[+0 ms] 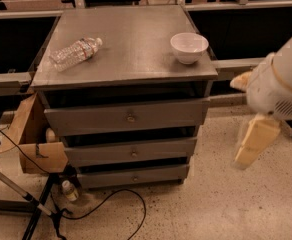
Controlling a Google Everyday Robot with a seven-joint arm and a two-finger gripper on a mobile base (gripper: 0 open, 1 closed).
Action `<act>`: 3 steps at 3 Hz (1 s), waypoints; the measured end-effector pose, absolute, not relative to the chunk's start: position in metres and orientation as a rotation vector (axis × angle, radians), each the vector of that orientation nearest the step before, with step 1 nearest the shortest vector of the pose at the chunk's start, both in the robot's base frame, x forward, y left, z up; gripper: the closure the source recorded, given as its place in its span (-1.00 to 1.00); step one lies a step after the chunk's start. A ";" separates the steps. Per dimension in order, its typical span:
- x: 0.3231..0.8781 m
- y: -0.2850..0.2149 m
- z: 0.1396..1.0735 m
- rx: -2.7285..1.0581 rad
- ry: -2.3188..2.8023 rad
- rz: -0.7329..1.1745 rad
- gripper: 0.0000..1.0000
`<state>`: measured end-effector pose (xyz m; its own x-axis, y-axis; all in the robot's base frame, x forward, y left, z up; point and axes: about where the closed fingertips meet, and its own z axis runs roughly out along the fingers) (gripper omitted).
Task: Open bottom drawer
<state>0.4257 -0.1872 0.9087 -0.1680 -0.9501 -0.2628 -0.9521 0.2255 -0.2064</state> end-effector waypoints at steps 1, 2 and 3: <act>0.410 -0.143 0.840 -1.768 2.116 0.165 -1.00; 0.401 -0.081 0.727 -1.847 2.097 0.338 -1.00; 0.391 -0.079 0.685 -1.832 2.134 0.377 -1.00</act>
Offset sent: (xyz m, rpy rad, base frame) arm 0.0675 0.2341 -0.4303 0.1722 0.1035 -0.2062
